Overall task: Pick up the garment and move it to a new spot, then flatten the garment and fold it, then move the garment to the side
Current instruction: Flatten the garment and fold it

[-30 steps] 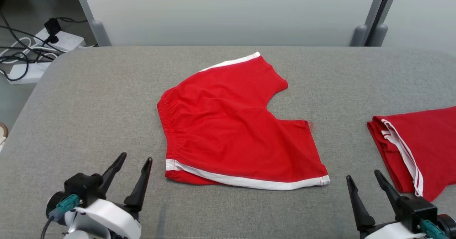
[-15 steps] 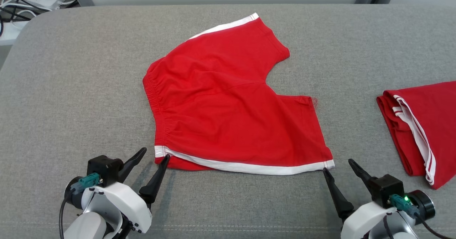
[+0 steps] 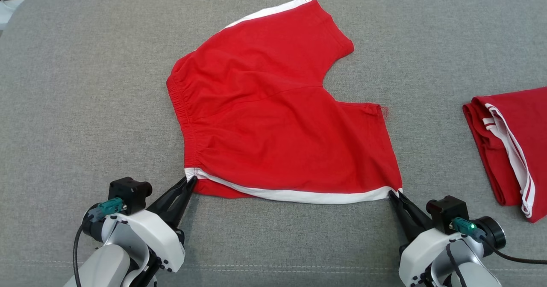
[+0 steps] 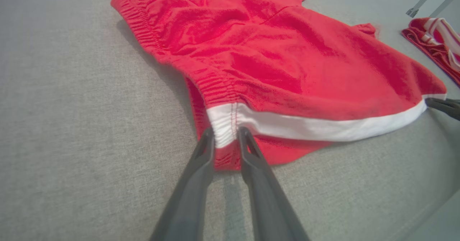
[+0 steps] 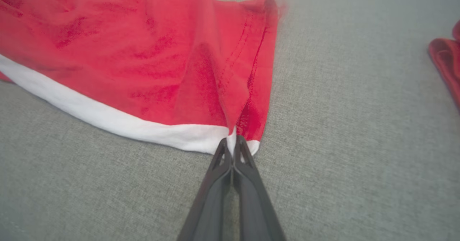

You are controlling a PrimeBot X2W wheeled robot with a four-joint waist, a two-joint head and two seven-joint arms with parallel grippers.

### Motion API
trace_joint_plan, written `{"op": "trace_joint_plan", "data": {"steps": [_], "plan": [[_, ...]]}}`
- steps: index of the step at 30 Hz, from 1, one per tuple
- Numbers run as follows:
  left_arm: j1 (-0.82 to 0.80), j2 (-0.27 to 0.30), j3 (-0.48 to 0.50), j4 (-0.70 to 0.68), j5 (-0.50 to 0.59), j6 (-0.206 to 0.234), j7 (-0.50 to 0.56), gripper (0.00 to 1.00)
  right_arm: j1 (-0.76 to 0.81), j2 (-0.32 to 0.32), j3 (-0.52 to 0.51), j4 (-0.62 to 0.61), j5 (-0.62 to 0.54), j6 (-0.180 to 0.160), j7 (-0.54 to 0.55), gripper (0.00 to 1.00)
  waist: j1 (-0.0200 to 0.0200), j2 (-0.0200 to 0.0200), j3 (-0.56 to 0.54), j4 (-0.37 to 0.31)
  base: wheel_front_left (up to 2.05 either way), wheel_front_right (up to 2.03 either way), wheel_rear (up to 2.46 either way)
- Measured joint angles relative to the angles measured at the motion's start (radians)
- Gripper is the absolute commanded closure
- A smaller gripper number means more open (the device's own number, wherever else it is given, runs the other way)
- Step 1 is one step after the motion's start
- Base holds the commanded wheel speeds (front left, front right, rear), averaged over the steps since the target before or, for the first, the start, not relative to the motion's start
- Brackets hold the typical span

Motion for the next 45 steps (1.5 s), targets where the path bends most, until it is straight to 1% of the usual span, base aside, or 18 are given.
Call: {"op": "trace_joint_plan", "data": {"steps": [4,7,10,12,15,19,21,24,27,28,29,31,33,34,36,39,41,45], "plan": [[0.002,0.016,-0.021,-0.021,-0.024,0.000,-0.023,1.00,0.009,0.000,-0.007,-0.004,0.018,0.000,-0.021,1.00,0.0000,0.0000,-0.002,0.000,0.00,0.00,0.00],[0.013,0.046,-0.023,-0.058,-0.040,0.000,-0.025,1.00,0.037,-0.001,-0.021,-0.028,0.020,0.000,-0.024,1.00,0.0000,0.0000,-0.008,-0.006,0.00,0.00,0.00],[0.074,0.077,-0.021,-0.123,-0.056,0.002,-0.009,1.00,0.089,0.000,-0.029,-0.075,0.029,0.000,-0.029,1.00,0.0000,0.0000,-0.018,-0.016,0.00,0.00,0.00],[0.135,0.096,-0.022,-0.178,-0.074,0.012,0.013,1.00,0.133,-0.001,-0.043,-0.117,0.032,0.000,-0.029,1.00,0.0000,0.0000,-0.022,-0.019,0.00,0.00,0.00],[0.221,0.132,-0.021,-0.281,-0.094,0.057,0.061,1.00,0.207,-0.002,-0.079,-0.197,0.035,0.000,-0.010,1.00,0.0000,0.0000,-0.024,-0.017,0.00,0.00,0.00],[0.315,0.187,-0.016,-0.432,-0.124,0.107,0.125,1.00,0.313,0.002,-0.106,-0.332,0.055,0.000,0.055,1.00,0.0000,0.0000,-0.020,-0.015,0.00,0.00,0.00],[0.354,0.212,-0.011,-0.510,-0.147,0.131,0.159,1.00,0.364,0.000,-0.114,-0.408,0.071,0.000,0.111,1.00,0.0000,0.0000,-0.017,-0.015,0.00,0.00,0.00],[0.397,0.251,0.007,-0.628,-0.179,0.152,0.198,1.00,0.421,-0.007,-0.137,-0.531,0.107,0.000,0.195,1.00,0.0000,0.0000,-0.004,-0.015,0.00,0.00,0.00],[0.390,0.287,0.049,-0.709,-0.205,0.161,0.215,1.00,0.390,-0.028,-0.187,-0.630,0.132,0.000,0.264,1.00,0.0000,0.0000,0.009,-0.011,0.00,0.00,0.00],[0.363,0.292,0.067,-0.732,-0.217,0.160,0.232,1.00,0.308,-0.057,-0.195,-0.658,0.132,0.000,0.300,1.00,0.0000,0.0000,0.017,-0.006,0.00,0.00,0.00],[0.343,0.291,0.074,-0.738,-0.221,0.159,0.235,1.00,0.246,-0.062,-0.194,-0.660,0.138,0.000,0.324,1.00,0.0000,0.0000,0.021,-0.003,0.00,0.00,0.00],[0.287,0.281,0.091,-0.735,-0.246,0.140,0.235,1.00,0.109,-0.098,-0.166,-0.644,0.135,0.000,0.356,1.00,0.0000,0.0000,0.033,0.005,0.00,0.00,0.00],[0.224,0.274,0.103,-0.707,-0.264,0.120,0.235,1.00,-0.046,-0.127,-0.121,-0.578,0.153,0.000,0.381,1.00,0.0000,0.0000,0.044,0.017,0.00,0.00,0.00],[0.192,0.259,0.106,-0.687,-0.278,0.105,0.233,1.00,-0.117,-0.141,-0.101,-0.531,0.156,0.000,0.393,1.00,0.0000,0.0000,0.049,0.026,0.00,0.00,0.00],[0.137,0.222,0.104,-0.642,-0.307,0.070,0.232,1.00,-0.246,-0.149,-0.079,-0.427,0.175,0.000,0.402,1.00,0.0000,0.0000,0.059,0.044,0.00,0.00,0.00],[0.050,0.169,0.081,-0.553,-0.338,0.037,0.232,1.00,-0.421,-0.161,-0.034,-0.252,0.198,0.000,0.401,1.00,0.0000,0.0000,0.075,0.080,0.00,0.00,0.00],[-0.013,0.128,0.056,-0.490,-0.347,0.019,0.232,1.00,-0.522,-0.175,0.001,-0.142,0.201,0.000,0.393,1.00,0.0000,0.0000,0.086,0.108,0.00,0.00,0.00],[-0.138,0.043,-0.003,-0.365,-0.366,0.001,0.221,1.00,-0.690,-0.197,0.072,0.050,0.207,0.000,0.365,1.00,0.0000,0.0000,0.114,0.171,0.00,0.00,0.00]]}}
